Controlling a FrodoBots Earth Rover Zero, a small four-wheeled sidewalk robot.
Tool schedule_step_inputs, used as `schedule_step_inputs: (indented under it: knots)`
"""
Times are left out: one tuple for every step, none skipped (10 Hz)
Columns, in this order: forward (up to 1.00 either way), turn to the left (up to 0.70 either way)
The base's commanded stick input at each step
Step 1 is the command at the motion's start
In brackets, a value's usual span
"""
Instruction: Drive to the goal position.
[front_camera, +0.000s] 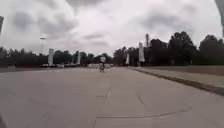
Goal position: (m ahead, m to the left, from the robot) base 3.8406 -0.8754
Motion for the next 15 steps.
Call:
schedule_step_inputs:
  knots:
    - [0.60, 0.00]
    - [0.60, 0.00]
    - [0.60, 0.00]
    - [0.60, 0.00]
    - [0.60, 0.00]
    - [0.60, 0.00]
    - [0.60, 0.00]
    - [0.60, 0.00]
    - [0.60, 0.00]
    - [0.60, 0.00]
    - [0.60, 0.00]
    - [0.60, 0.00]
    - [0.60, 0.00]
    - [0.60, 0.00]
    - [0.60, 0.00]
